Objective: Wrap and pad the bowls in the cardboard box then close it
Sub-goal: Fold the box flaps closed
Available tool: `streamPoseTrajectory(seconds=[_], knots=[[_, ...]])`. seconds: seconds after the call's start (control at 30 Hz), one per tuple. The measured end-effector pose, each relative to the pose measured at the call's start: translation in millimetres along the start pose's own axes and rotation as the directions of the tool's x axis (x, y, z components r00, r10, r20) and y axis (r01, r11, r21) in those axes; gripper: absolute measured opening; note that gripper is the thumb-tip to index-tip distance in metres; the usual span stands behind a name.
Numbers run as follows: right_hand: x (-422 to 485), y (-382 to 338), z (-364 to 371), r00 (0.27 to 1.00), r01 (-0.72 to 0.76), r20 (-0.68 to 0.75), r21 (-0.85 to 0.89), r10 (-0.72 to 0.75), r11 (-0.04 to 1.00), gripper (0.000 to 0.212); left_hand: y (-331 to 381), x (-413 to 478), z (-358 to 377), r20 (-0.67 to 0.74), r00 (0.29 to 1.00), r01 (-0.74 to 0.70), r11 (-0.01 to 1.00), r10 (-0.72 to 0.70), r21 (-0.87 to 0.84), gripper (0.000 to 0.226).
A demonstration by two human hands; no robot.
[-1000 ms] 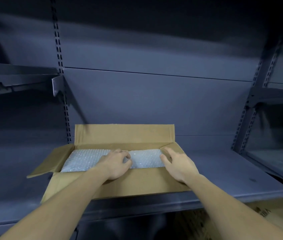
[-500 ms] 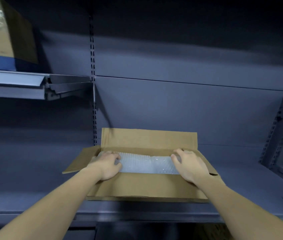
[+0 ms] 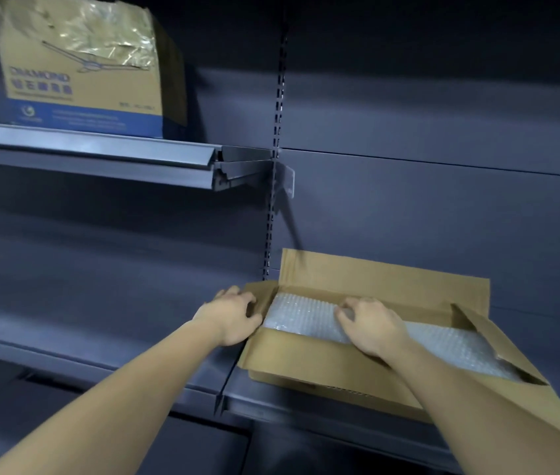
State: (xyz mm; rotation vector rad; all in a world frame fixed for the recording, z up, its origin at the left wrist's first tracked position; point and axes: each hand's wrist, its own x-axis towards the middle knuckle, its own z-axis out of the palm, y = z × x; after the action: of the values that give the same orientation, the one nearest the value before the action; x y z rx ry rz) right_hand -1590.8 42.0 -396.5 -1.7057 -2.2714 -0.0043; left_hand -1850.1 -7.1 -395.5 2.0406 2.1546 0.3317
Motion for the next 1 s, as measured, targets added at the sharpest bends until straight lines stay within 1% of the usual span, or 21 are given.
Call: streamPoseTrajectory(seconds=[0.1,0.2,0.27,0.37,0.47,0.67,0.77,0.8,0.83,0.9,1.0], knots=[[1,-9,1,0.999,0.037,-0.001,0.001,-0.037,0.999,0.041,-2,-2,3,0.035,0.997,0.071,0.993,-0.068,-0.099,0.059],[-2,-10,4,0.999,0.046,-0.004,0.008,-0.046,0.999,0.041,2,-1,4,0.027,0.998,0.059,0.979,-0.054,-0.197,0.058],[-5,-6,3,0.999,0.030,-0.014,0.014,-0.030,0.999,0.041,3,1,2,-0.031,0.998,0.043,0.985,-0.049,-0.170,0.058],[-10,2,-1,1.000,0.013,-0.028,0.005,-0.012,1.000,0.041,9,0,-2,-0.135,0.990,0.022,0.997,-0.032,-0.071,0.053],[-17,12,-6,0.999,-0.011,-0.037,0.011,0.012,1.000,0.039,20,-1,-5,-0.237,0.971,-0.023,1.000,0.017,-0.021,0.046],[-37,30,-13,0.996,-0.084,-0.022,0.042,0.085,0.996,0.032,33,-6,-8,-0.336,0.938,-0.107,0.992,0.080,-0.064,0.036],[-44,35,-15,0.993,-0.103,-0.047,0.066,0.106,0.993,0.031,50,-10,-7,-0.386,0.903,-0.238,0.968,0.189,-0.083,0.035],[-46,35,-16,0.993,-0.101,-0.054,0.072,0.105,0.992,0.030,57,-11,-6,-0.360,0.904,-0.293,0.949,0.233,-0.121,0.039],[-48,36,-16,0.993,-0.097,-0.060,0.075,0.102,0.992,0.029,65,-13,-4,-0.295,0.913,-0.338,0.927,0.281,-0.164,0.045],[-51,37,-18,0.993,-0.087,-0.067,0.078,0.093,0.993,0.029,79,-17,2,-0.093,0.925,-0.379,0.904,0.368,-0.198,0.059],[-56,41,-22,0.993,-0.074,-0.084,0.065,0.080,0.995,0.036,90,-23,8,0.181,0.903,-0.375,0.921,0.389,-0.109,0.080]])
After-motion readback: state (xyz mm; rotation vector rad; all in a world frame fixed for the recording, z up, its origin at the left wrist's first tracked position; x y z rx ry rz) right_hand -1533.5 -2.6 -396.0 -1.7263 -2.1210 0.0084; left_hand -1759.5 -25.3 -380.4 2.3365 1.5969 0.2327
